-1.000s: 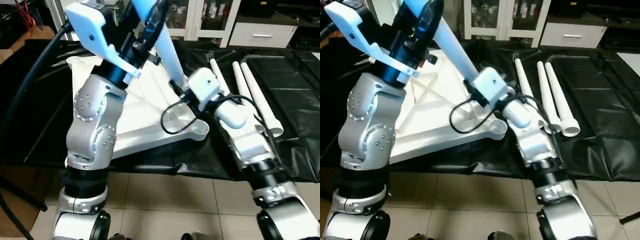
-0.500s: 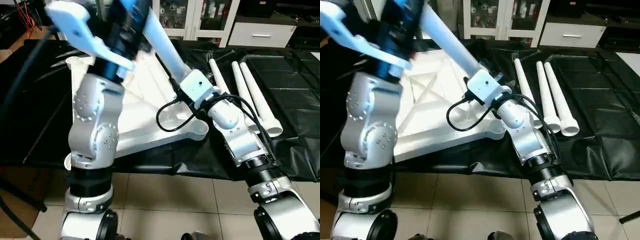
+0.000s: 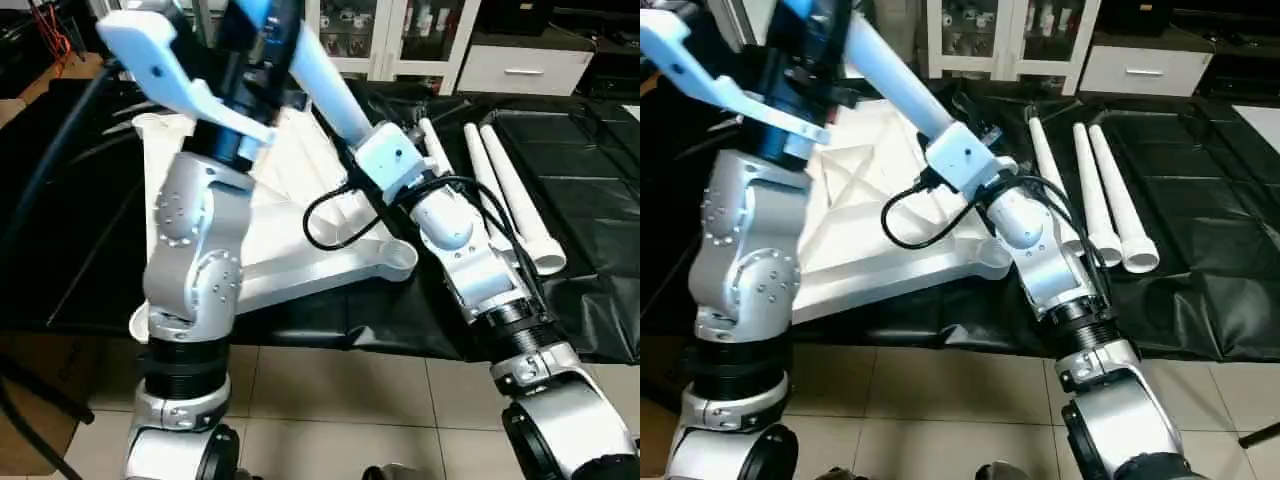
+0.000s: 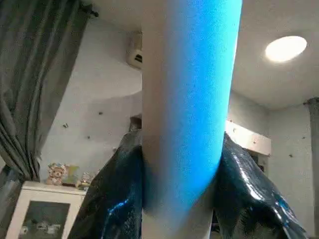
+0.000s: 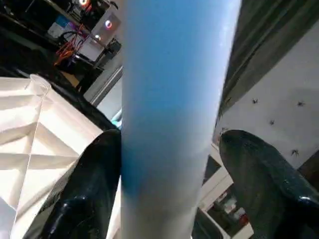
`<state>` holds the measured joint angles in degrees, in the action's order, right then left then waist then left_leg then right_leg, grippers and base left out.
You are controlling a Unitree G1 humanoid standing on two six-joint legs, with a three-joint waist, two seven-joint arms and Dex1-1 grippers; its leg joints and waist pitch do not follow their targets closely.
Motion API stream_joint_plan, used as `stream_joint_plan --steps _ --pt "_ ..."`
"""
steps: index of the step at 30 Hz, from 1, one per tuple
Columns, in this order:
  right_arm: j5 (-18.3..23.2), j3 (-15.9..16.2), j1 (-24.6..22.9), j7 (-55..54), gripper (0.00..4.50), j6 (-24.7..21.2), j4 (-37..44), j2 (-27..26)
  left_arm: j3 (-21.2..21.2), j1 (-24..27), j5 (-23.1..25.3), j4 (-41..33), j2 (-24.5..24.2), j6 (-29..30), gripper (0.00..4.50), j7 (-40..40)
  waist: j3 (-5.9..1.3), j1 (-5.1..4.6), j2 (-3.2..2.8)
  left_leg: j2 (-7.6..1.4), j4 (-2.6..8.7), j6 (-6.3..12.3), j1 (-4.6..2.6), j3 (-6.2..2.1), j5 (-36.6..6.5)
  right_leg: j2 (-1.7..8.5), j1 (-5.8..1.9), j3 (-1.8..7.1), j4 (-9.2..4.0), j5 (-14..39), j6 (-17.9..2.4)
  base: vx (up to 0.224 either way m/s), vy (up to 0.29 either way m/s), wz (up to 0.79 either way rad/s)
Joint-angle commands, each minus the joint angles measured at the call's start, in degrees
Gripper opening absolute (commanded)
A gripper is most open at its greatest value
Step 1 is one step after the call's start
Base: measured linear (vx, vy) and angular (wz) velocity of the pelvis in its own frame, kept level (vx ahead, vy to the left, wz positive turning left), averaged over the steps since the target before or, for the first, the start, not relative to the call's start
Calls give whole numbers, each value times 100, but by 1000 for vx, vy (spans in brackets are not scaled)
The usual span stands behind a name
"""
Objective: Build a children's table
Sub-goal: Insert table leg to table base
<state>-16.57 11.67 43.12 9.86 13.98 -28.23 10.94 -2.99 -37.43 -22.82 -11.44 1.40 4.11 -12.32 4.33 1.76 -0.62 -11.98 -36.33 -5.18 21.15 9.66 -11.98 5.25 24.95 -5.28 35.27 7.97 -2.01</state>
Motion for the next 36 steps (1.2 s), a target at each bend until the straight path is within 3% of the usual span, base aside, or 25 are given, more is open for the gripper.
stream_joint_plan --steps 1,22,23,36 --pt "-25 -29 80 -28 335 -4 -60 17 63 -15 -39 -142 22 48 157 -60 -549 -25 -5 -11 381 375 2 45 -835 146 -436 229 -329 1061 -966 0 0 0" --pt "-51 16 80 46 335 -213 -265 45 70 -41 25 -84 -32 -65 157 -18 -556 -22 -17 -14 373 400 -7 46 -807 144 -435 228 -322 983 -1030 0 0 0" --pt "-45 11 81 58 307 -223 -268 39 71 -42 22 -82 -34 -65 157 -21 -555 -22 -10 -12 373 403 -5 46 -815 146 -437 228 -323 1005 -1025 0 0 0" --pt "78 -21 89 270 205 -247 -330 17 145 -23 -54 -130 -6 10 157 -74 -557 -17 -17 -18 372 424 -10 45 -783 148 -435 229 -317 967 -1060 0 0 0"
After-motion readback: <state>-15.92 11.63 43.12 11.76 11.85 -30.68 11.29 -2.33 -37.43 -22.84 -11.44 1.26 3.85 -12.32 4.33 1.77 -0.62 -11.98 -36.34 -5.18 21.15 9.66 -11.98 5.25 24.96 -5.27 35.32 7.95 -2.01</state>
